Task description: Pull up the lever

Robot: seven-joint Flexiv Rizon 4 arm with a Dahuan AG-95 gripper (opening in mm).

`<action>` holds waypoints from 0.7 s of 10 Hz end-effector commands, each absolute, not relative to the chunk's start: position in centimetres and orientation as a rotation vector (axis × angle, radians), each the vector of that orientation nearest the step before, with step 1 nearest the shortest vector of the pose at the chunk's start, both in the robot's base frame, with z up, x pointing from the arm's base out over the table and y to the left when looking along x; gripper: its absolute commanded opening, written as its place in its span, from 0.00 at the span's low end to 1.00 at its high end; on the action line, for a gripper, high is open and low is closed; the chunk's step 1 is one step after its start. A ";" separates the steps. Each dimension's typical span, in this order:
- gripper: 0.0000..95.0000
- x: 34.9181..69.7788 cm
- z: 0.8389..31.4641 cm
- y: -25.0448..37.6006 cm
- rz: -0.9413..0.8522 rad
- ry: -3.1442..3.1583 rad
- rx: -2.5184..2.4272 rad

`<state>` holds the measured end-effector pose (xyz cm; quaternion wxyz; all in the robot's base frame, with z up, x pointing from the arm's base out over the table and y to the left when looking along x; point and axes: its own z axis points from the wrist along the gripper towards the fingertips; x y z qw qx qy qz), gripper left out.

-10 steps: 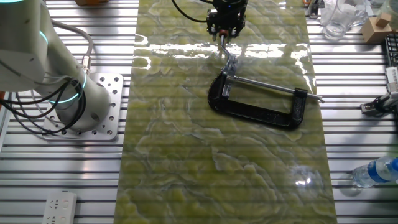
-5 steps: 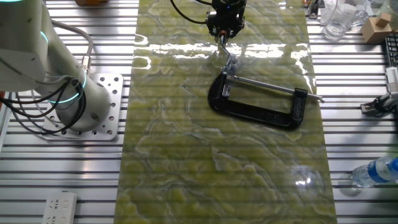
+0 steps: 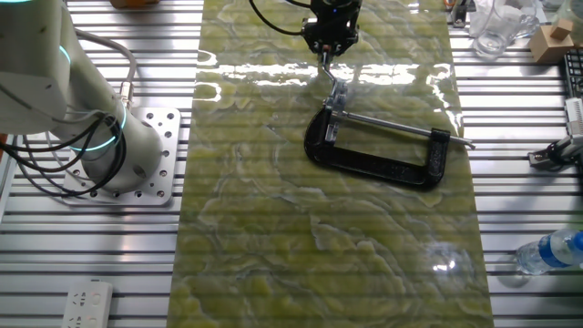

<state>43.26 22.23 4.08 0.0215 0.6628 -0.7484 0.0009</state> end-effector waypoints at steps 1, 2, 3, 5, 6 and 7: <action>0.00 43.2 4.4 22.2 -0.008 -2.327 2.052; 0.00 43.3 4.4 22.2 -0.020 -2.339 2.049; 0.00 43.3 4.5 22.2 -0.019 -2.343 2.048; 0.00 43.4 5.0 22.2 -0.020 -2.344 2.048; 0.00 43.4 5.1 22.1 -0.021 -2.348 2.047; 0.00 43.4 5.5 22.1 -0.026 -2.355 2.045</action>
